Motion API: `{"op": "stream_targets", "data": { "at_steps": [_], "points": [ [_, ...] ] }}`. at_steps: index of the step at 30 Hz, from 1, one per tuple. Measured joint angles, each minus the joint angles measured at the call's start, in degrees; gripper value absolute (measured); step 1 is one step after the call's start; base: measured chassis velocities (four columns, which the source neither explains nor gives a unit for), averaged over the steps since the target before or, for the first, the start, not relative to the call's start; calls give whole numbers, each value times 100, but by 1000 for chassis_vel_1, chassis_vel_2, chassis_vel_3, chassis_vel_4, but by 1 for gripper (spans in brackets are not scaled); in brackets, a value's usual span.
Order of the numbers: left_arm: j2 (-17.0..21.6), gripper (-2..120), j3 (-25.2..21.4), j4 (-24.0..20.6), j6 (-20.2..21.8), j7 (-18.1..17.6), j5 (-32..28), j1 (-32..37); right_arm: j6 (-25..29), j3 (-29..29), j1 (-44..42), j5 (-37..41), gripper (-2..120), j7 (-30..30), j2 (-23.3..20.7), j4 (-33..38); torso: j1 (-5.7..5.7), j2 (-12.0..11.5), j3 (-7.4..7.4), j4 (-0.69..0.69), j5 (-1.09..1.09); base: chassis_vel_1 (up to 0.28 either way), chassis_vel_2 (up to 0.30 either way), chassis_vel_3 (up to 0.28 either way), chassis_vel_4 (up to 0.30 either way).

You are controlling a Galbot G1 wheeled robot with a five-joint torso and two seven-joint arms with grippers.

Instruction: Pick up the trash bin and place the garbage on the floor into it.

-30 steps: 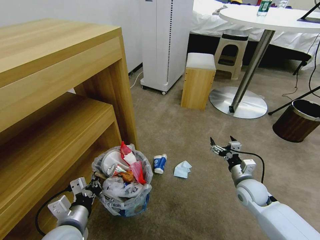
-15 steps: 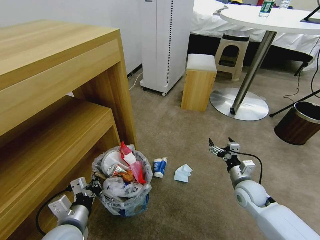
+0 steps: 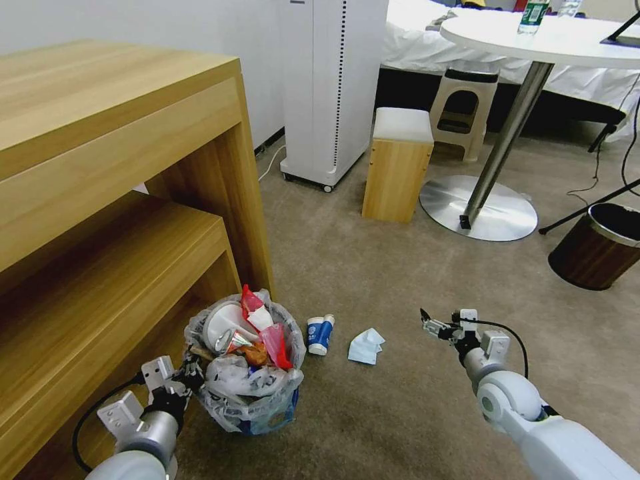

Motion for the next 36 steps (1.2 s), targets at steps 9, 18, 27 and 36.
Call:
{"op": "stream_targets", "data": {
  "at_steps": [9, 18, 27, 36],
  "points": [
    [11, 1, 71, 65, -4, 10, -3, -47, -55, -69, 249, 27, 100, -456, 157, -576, 0, 0, 0, 0, 0, 0, 0, 0, 0],
    [37, 1, 131, 112, 3, 12, -52, -117, 384, -211, 465, -54, 100, -1142, 348, -1006, 0, 0, 0, 0, 0, 0, 0, 0, 0],
    [21, 1, 127, 76, 10, 16, -68, -111, 513, -279, 464, -164, 100, -1362, 483, -1196, 0, 0, 0, 0, -1, 0, 0, 0, 0],
    [1, 1, 116, 11, 10, 33, -67, -105, 520, -410, 403, -96, 100, -1672, 507, -1344, 0, 0, 0, 0, 0, 0, 0, 0, 0]
  ]
}}
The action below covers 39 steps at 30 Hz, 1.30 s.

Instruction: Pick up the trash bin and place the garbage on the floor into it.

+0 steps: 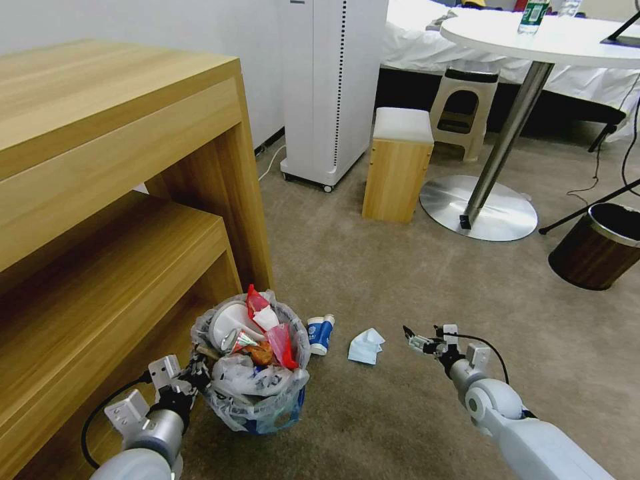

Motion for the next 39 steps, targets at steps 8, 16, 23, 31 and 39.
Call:
{"op": "stream_targets", "data": {
  "at_steps": [8, 16, 23, 31, 39],
  "points": [
    [-19, 1, -8, -2, -12, 28, 1, 3, 124, -207, -4, 26, 100, -162, 117, -168, 0, 0, 0, 0, 0, 0, 0, 0, 0],
    [-1, 1, 11, 8, -16, 39, -19, -8, 209, -308, 71, 35, 98, -216, 279, -438, 0, 0, 0, 0, -1, 0, 0, 0, 0],
    [45, 1, 22, 49, -18, 51, -67, -44, 294, -423, 133, 17, 96, -327, 417, -552, 0, 0, 0, 0, 0, 0, 0, 0, 0],
    [104, 1, 21, 65, -27, 60, -105, -61, 372, -440, 170, 117, 93, -481, 535, -600, 0, 0, 0, 0, -1, 0, 0, 0, 0],
    [109, 1, 37, 65, -35, 66, -108, -62, 432, -629, 303, 265, 89, -562, 619, -695, 0, 0, 0, 0, -1, 0, 0, 0, 0]
  ]
}}
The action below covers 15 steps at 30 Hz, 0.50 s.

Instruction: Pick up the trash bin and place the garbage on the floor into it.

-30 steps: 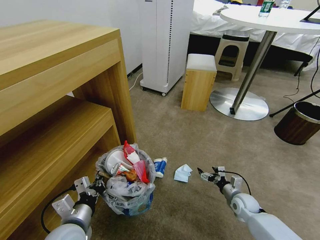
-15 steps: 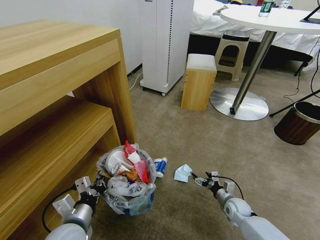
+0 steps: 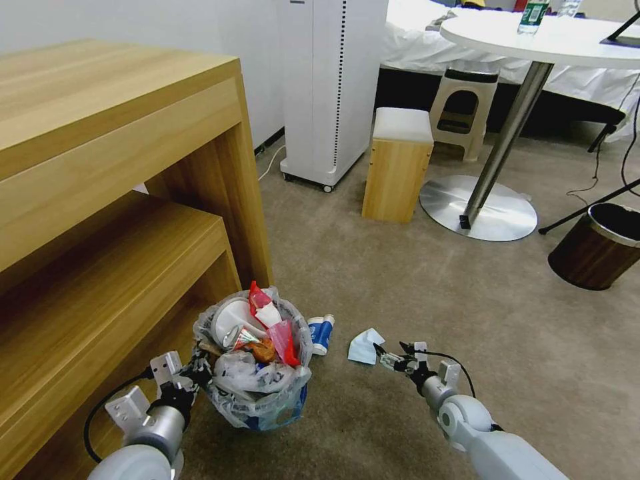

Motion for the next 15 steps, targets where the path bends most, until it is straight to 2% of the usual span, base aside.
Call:
{"op": "stream_targets", "data": {
  "at_steps": [15],
  "points": [
    [-5, 1, -19, -145, -8, 2, -6, 55, 53, -249, 148, 14, 81, -55, 329, -405, 0, 0, 0, 0, 0, 0, 0, 0, 0]
  ]
}}
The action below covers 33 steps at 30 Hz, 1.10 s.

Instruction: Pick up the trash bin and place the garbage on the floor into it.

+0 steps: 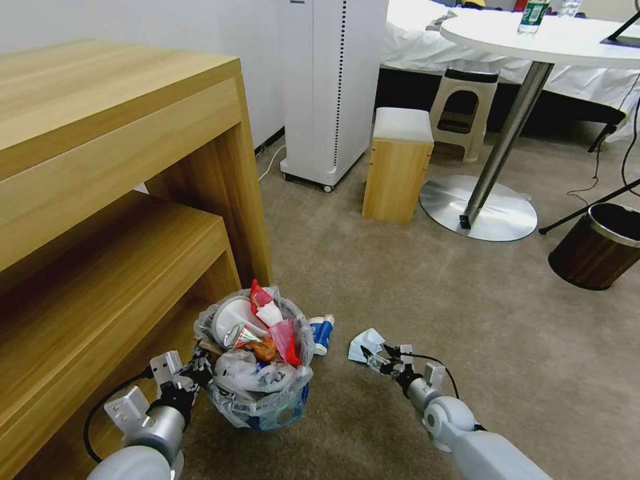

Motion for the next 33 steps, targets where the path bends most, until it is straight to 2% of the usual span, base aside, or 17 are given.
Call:
{"op": "stream_targets", "data": {
  "at_steps": [33],
  "points": [
    [5, 1, 11, -100, -21, 0, -58, 20, 171, 59, 455, -92, 81, 4, 387, -804, 0, 0, 0, 0, 1, 0, 0, 0, 0]
  ]
}}
